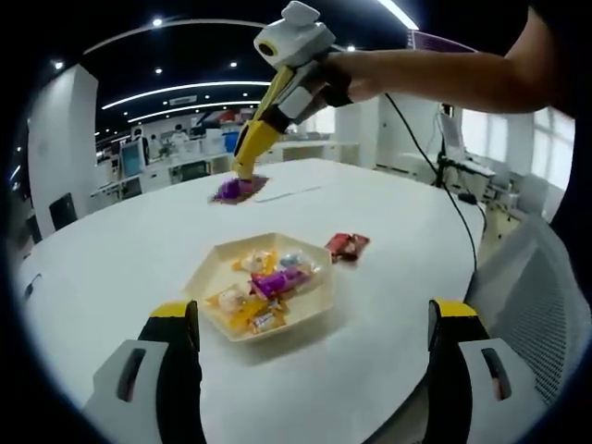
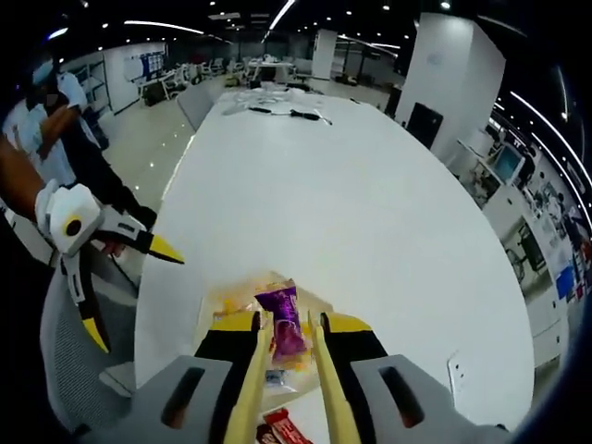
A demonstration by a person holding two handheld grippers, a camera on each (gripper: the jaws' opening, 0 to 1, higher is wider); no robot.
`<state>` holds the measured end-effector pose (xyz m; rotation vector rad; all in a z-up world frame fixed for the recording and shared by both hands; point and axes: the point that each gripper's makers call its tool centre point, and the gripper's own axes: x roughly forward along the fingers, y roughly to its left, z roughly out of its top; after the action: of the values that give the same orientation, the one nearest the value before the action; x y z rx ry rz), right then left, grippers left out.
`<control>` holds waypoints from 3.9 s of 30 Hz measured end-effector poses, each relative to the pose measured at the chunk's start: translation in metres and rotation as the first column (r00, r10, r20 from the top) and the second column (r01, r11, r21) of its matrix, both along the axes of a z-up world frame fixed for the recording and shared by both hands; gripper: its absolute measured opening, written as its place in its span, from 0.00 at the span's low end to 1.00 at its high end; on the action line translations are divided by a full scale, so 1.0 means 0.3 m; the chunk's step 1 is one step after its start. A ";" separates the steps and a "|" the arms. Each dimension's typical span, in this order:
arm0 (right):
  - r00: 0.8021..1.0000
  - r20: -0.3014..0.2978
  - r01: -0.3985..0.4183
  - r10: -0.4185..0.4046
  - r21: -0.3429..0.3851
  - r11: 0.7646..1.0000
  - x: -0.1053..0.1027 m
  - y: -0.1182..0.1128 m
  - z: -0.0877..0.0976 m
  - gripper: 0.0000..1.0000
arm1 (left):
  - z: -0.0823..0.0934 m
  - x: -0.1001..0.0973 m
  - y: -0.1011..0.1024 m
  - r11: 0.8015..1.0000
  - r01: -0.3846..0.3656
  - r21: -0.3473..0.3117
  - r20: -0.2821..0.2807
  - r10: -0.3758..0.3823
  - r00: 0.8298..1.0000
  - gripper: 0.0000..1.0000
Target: Place the target food into the container with the food tongs after gripping and lifting it, then release it inside without dropping or visibly crushing the food.
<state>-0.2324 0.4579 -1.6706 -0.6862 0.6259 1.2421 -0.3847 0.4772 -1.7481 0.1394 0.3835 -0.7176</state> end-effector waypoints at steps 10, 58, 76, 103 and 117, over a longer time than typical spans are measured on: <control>1.000 0.030 0.009 -0.009 0.018 1.000 0.013 -0.021 0.024 0.26 | 0.000 -0.003 -0.005 1.000 0.006 0.000 -0.001 -0.006 1.000 0.99; 0.989 0.037 0.138 -0.140 0.056 0.989 -0.074 -0.576 -0.049 0.28 | -0.002 -0.006 -0.009 1.000 0.007 -0.026 -0.020 -0.008 1.000 0.99; 0.988 0.035 0.146 -0.149 0.079 0.986 -0.095 -0.662 -0.226 0.28 | -0.011 -0.010 -0.011 1.000 0.012 -0.021 -0.032 -0.013 0.999 0.98; 0.992 -0.075 0.099 -0.101 -0.025 0.995 -0.132 -0.667 -0.513 0.28 | -0.006 0.000 0.000 1.000 -0.011 -0.025 -0.033 0.010 0.999 0.97; 0.995 -0.093 0.020 -0.027 -0.070 0.997 -0.188 -0.660 -0.532 0.29 | -0.007 -0.002 -0.003 1.000 -0.006 -0.028 -0.037 0.005 0.999 0.96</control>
<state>-0.2887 0.2600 -1.8300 -0.6787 0.7555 1.2407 -0.3853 0.4762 -1.7502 0.0992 0.4085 -0.7209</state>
